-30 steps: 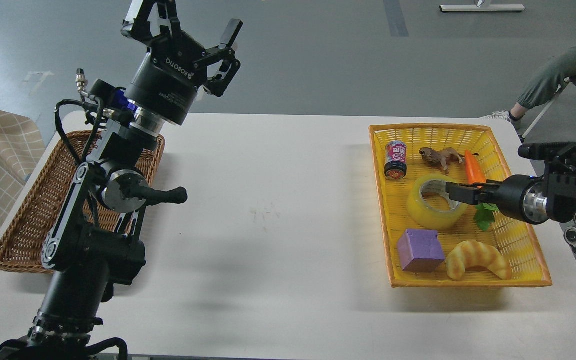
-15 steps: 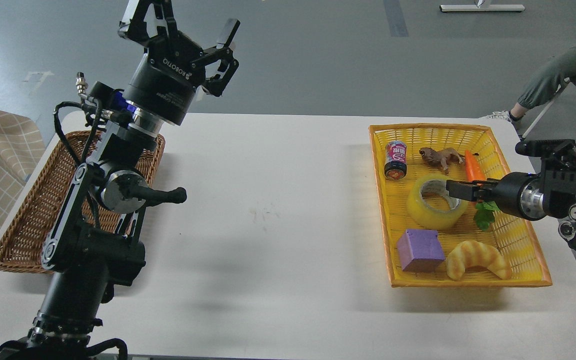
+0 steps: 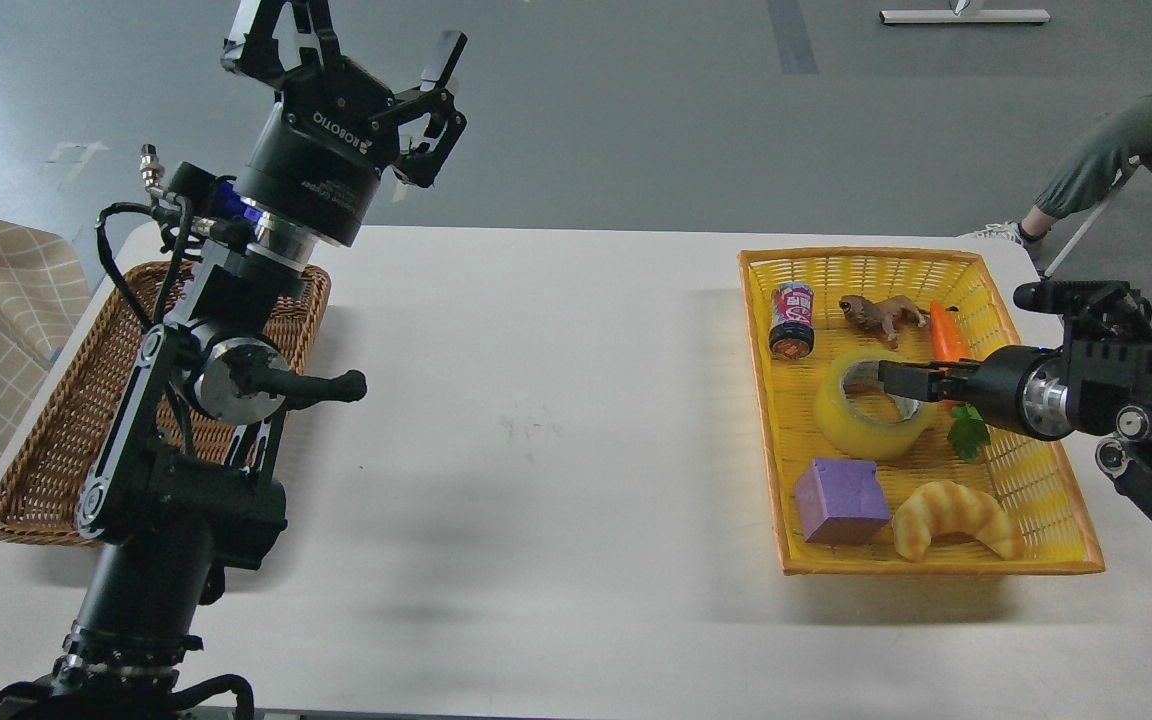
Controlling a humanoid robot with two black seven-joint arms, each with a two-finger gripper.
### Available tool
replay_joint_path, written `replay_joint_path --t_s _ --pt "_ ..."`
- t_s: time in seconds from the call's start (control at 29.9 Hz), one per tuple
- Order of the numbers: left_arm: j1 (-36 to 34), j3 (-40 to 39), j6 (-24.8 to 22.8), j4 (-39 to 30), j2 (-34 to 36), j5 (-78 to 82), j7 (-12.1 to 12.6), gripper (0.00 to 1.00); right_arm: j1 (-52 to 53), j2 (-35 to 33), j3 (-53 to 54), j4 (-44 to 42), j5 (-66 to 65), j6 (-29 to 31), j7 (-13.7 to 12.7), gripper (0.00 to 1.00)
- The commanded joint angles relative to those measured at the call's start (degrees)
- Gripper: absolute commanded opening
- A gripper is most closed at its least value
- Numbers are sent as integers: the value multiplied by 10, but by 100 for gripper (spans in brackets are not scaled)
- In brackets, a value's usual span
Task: Place and transfer tape with both arms
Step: 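Insert the right gripper into the yellow tape roll's hole and close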
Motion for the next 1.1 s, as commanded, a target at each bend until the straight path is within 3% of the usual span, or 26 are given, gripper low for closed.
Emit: replay_joint_path --t_s 0.0,0.9,1.07 --pt "0 0 1 0 0 0 0 98 -1 0 -2 0 0 0 0 99" --pt "4 -1 10 0 0 0 1 98 -17 33 -2 -22 -25 -6 -2 97" --pt "4 -1 11 0 0 0 1 98 -15 36 -2 -22 -25 -9 0 91"
